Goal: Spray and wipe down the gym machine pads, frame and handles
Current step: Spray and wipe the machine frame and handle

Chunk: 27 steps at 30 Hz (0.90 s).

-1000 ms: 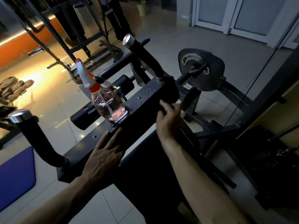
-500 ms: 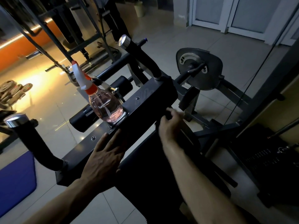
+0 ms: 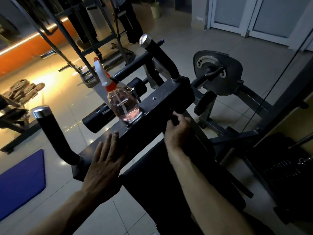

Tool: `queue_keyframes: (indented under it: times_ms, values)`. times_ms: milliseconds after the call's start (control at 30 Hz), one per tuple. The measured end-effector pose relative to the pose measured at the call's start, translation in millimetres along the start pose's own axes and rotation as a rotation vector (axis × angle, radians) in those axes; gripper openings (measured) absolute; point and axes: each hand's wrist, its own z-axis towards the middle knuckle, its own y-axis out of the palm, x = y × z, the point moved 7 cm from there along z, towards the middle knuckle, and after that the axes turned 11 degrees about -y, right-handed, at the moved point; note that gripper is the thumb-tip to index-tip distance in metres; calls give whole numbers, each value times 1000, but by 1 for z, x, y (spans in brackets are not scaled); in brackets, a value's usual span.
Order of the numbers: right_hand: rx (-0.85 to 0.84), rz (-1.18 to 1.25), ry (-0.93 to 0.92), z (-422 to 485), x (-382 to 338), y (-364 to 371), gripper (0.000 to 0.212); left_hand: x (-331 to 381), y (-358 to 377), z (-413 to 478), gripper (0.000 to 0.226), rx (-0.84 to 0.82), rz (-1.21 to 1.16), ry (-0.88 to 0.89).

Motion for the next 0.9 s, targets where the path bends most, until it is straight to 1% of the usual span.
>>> queue_keyframes:
  times_ms: [33,67,167,200,267,300,367,433,467,533,600,667,700,733,767,800,833,900]
  values:
    - [-14,18,14,-21,1,8,24,-5,3,-3,119,-71,9,-37]
    - [-41,20,-14,-46,-2,17,24,-10,9,-7,120,-84,22,-56]
    - [-254,-4,-174,-115,-14,40,30,-9,10,-9,118,-134,49,-61]
    - [-298,-5,-236,-123,-14,41,32,-7,10,-9,115,-141,39,-48]
    - [-339,2,-294,-106,-14,36,35,-6,9,-8,110,-133,37,-38]
    - [-337,-12,-302,-89,-13,32,36,-8,10,-9,108,-131,38,-53]
    - [-270,-74,-314,-49,-7,22,38,-9,12,-15,109,-106,40,-94]
    - [-164,-63,-224,-18,1,13,39,-7,14,-21,112,-102,26,-117]
    - [-106,-45,-183,-10,4,12,39,-6,16,-22,112,-104,29,-112]
    - [-73,-101,-172,-23,1,21,39,-6,20,-22,108,-124,40,-115]
    - [-167,-164,-264,-69,-10,39,41,-7,20,-21,105,-124,37,-131]
    - [-316,-124,-409,-114,-24,49,47,-6,18,-21,106,-129,42,-138]
    - [-384,-107,-466,-121,-27,50,50,-6,18,-22,107,-133,39,-139]
    - [-414,-87,-498,-115,-28,47,51,-6,16,-22,108,-127,27,-138]
    - [-404,-80,-486,-98,-23,41,51,-6,15,-23,108,-125,19,-135]
    - [-357,-77,-432,-75,-18,32,50,-7,14,-23,108,-120,18,-130]
    - [-285,-80,-341,-48,-13,22,49,-7,13,-23,109,-122,23,-127]
    - [-121,-17,-84,-7,4,5,41,-7,15,-22,111,-131,39,-129]
